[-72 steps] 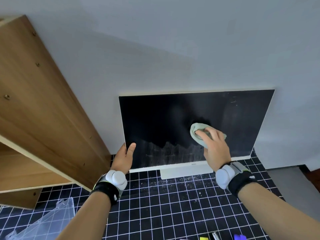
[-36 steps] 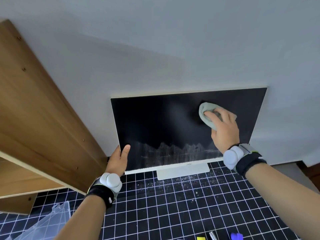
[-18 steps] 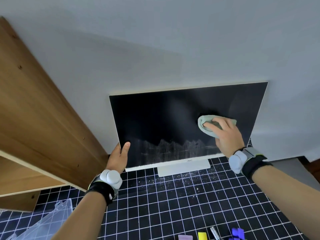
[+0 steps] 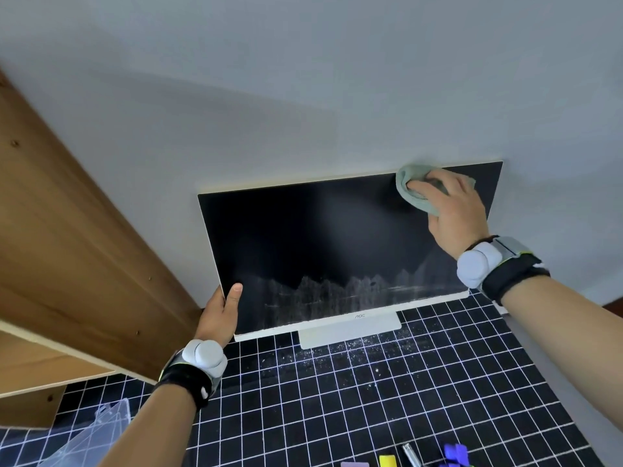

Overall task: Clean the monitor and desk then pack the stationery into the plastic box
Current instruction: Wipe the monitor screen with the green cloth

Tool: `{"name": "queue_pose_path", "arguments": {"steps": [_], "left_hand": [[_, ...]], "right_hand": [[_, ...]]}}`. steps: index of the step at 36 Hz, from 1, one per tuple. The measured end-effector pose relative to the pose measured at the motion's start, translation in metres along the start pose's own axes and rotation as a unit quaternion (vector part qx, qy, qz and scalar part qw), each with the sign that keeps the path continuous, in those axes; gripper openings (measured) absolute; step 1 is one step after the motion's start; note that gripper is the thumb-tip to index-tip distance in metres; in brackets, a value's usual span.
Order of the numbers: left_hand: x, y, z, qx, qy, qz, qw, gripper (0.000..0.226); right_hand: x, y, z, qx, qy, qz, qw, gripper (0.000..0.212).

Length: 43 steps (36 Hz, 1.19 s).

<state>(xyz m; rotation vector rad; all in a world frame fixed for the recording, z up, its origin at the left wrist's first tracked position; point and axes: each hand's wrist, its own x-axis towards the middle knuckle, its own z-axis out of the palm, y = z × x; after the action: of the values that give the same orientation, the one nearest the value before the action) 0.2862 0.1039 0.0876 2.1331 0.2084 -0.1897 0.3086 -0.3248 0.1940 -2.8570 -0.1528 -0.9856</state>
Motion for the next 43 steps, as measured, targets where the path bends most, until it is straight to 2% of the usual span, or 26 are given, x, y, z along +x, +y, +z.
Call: {"name": "queue_pose_path", "arguments": {"steps": [7,19,24,29,39,43], "left_hand": [[0.0,0.001,0.001,0.0,0.003,-0.008,1.0,0.052],[-0.001,0.003,0.001,0.003,0.003,-0.01,1.0,0.048],[0.0,0.003,0.001,-0.001,0.003,-0.006,1.0,0.048],[0.0,0.004,0.001,-0.004,0.002,-0.004,1.0,0.05],[-0.002,0.006,0.002,0.006,0.008,-0.017,1.0,0.052],[-0.003,0.006,0.001,0.003,0.012,-0.025,1.0,0.053]], "right_hand": [[-0.027,-0.012,0.015,0.048,0.006,0.081,0.996,0.057],[-0.092,-0.029,0.038,0.047,-0.087,0.122,0.988,0.067],[-0.097,-0.021,0.042,0.027,-0.114,0.099,0.988,0.07],[-0.085,-0.008,0.033,-0.014,-0.124,0.032,0.992,0.074],[-0.016,0.018,0.003,-0.081,-0.057,-0.032,0.995,0.076],[0.007,0.026,-0.01,-0.088,-0.038,-0.028,0.995,0.077]]}}
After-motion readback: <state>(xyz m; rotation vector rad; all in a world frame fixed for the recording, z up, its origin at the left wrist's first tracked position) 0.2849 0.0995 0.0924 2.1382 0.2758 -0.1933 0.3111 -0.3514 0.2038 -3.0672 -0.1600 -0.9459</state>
